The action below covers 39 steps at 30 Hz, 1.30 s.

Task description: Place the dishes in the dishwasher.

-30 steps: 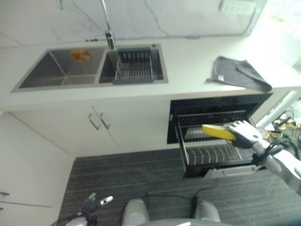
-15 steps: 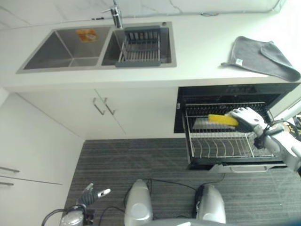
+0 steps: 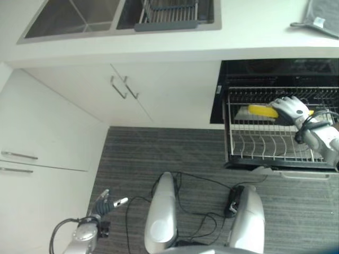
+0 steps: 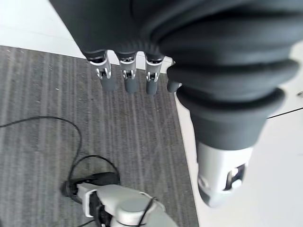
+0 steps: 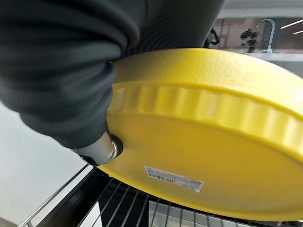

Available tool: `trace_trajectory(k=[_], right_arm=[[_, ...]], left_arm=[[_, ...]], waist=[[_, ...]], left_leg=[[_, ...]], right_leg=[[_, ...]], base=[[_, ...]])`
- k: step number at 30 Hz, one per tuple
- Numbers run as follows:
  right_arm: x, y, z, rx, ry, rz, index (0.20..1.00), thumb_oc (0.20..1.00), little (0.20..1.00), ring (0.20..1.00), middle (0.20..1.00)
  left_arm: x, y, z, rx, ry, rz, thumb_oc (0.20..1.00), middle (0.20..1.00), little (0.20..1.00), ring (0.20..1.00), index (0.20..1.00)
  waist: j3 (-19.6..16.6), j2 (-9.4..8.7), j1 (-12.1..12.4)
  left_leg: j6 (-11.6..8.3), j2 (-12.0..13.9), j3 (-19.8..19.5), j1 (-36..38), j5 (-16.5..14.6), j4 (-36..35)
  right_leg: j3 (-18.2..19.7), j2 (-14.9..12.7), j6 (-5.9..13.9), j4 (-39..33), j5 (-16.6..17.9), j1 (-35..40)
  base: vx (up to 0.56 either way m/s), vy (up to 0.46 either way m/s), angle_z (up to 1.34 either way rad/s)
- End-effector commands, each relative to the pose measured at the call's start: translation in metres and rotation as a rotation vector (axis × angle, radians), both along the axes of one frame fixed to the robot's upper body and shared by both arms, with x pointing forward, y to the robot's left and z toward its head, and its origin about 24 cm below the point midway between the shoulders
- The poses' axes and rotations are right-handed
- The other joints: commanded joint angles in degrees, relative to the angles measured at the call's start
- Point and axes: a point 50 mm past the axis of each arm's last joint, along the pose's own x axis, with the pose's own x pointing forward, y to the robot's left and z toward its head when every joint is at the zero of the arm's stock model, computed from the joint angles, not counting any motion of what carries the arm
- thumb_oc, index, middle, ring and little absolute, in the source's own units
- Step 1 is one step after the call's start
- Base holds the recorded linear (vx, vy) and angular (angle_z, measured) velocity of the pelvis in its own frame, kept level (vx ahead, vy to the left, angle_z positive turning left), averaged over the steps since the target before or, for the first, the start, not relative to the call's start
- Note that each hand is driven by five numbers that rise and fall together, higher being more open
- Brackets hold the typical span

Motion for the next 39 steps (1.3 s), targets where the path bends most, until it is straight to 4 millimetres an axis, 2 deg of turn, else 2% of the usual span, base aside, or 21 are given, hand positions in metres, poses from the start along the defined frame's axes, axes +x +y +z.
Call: trace_trajectory(k=[1,5,11,16,23,28,29,34,35,36,39], right_arm=[[0.011,-0.002,0.039,0.06,-0.258,-0.027,0.2,0.2,0.2,0.2,0.2],[0.016,-0.001,0.048,0.054,-0.406,-0.057,0.2,0.2,0.2,0.2,0.2],[0.02,0.002,0.047,-0.053,-0.488,-0.024,0.2,0.2,0.2,0.2,0.2],[0.016,-0.004,0.051,-0.162,-0.584,-0.012,0.2,0.2,0.2,0.2,0.2],[0.014,-0.011,0.045,-0.145,-0.612,-0.07,0.2,0.2,0.2,0.2,0.2],[0.018,-0.009,0.038,-0.107,-0.538,-0.091,0.2,0.2,0.2,0.2,0.2],[0.017,-0.01,0.03,-0.098,-0.482,-0.095,0.2,0.2,0.2,0.2,0.2],[0.018,-0.013,0.001,0.033,-0.27,-0.213,0.2,0.2,0.2,0.2,0.2],[0.017,-0.014,-0.01,0.089,-0.207,-0.249,0.922,0.922,0.922,0.922,0.922],[0.016,-0.015,-0.016,0.111,-0.166,-0.278,1.0,1.0,1.0,1.0,1.0],[0.014,-0.019,-0.029,0.187,-0.082,-0.351,1.0,1.0,1.0,1.0,1.0]], left_arm=[[0.004,0.014,0.017,0.036,-0.069,-0.01,1.0,1.0,1.0,1.0,1.0],[0.027,0.018,0.049,0.123,-0.309,0.055,1.0,1.0,1.0,1.0,1.0],[0.037,0.021,0.069,0.169,-0.458,0.077,1.0,1.0,1.0,1.0,1.0],[0.038,0.023,0.079,0.172,-0.519,0.1,1.0,1.0,1.0,1.0,1.0],[0.036,0.028,0.08,0.172,-0.564,0.122,1.0,1.0,1.0,1.0,1.0],[0.042,0.026,0.083,0.139,-0.598,0.125,1.0,1.0,1.0,1.0,1.0],[0.044,0.027,0.086,0.131,-0.61,0.131,1.0,1.0,1.0,1.0,1.0],[0.049,0.03,0.091,0.12,-0.627,0.138,1.0,1.0,1.0,1.0,1.0],[0.051,0.029,0.092,0.117,-0.629,0.135,1.0,1.0,1.0,1.0,1.0],[0.052,0.03,0.092,0.116,-0.629,0.138,1.0,1.0,1.0,1.0,1.0],[0.054,0.03,0.093,0.114,-0.632,0.139,1.0,1.0,1.0,1.0,1.0]], waist=[[-3.2,-0.85,2.0],[-1.9,-0.23,3.3],[-1.0,0.34,4.6],[-0.4,1.08,4.9],[0.4,1.64,4.7],[1.1,2.46,4.4],[1.4,2.8,4.2],[1.9,3.13,3.8],[2.1,3.38,3.8],[2.2,3.4,3.8],[2.5,3.4,3.7]], left_leg=[[-1.35,3.0,-5.2,0.4,2.6,-4.1],[-1.05,1.8,-5.7,-2.5,2.6,-3.6],[-0.41,0.4,-6.0,-6.2,2.1,-2.2],[0.15,-0.5,-5.6,-9.0,1.8,-1.2],[1.01,-1.0,-4.8,-12.6,1.9,-0.1],[1.54,-1.7,-4.4,-15.5,1.7,1.6],[1.62,-1.6,-4.1,-15.6,-0.2,3.0],[1.96,-2.2,-3.7,-17.5,-0.4,4.2],[2.21,-2.4,-3.6,-17.9,-0.4,4.6],[2.24,-2.5,-3.6,-18.2,-0.5,5.0],[2.39,-2.6,-3.5,-18.6,-0.4,5.4]], right_leg=[[4.5,-3.7,3.51,-5.8,2.0,3.4],[4.8,-3.8,3.79,-5.1,2.0,0.6],[4.7,-3.6,3.24,-3.4,1.4,-3.0],[4.7,-3.3,2.95,-2.5,1.2,-5.7],[5.0,-2.7,2.07,-1.2,1.2,-9.3],[5.4,-2.6,1.42,0.6,1.0,-12.3],[5.5,-2.6,1.54,2.0,-0.7,-12.5],[5.7,-2.4,0.89,3.2,-1.0,-14.4],[5.7,-2.5,0.71,3.6,-1.0,-14.9],[5.7,-2.6,0.58,3.9,-1.0,-15.2],[5.7,-2.5,0.28,4.4,-1.2,-15.5]], base=[[-0.14,0.04,0.03],[-0.13,0.026,0.04],[-0.08,-0.001,0.03],[-0.07,0.026,0.01],[-0.04,0.013,-0.01],[-0.02,0.023,-0.04],[0.07,0.022,-0.03],[0.02,0.014,-0.04],[0.01,0.015,-0.04],[0.0,0.0,0.0],[0.0,0.0,0.0]])
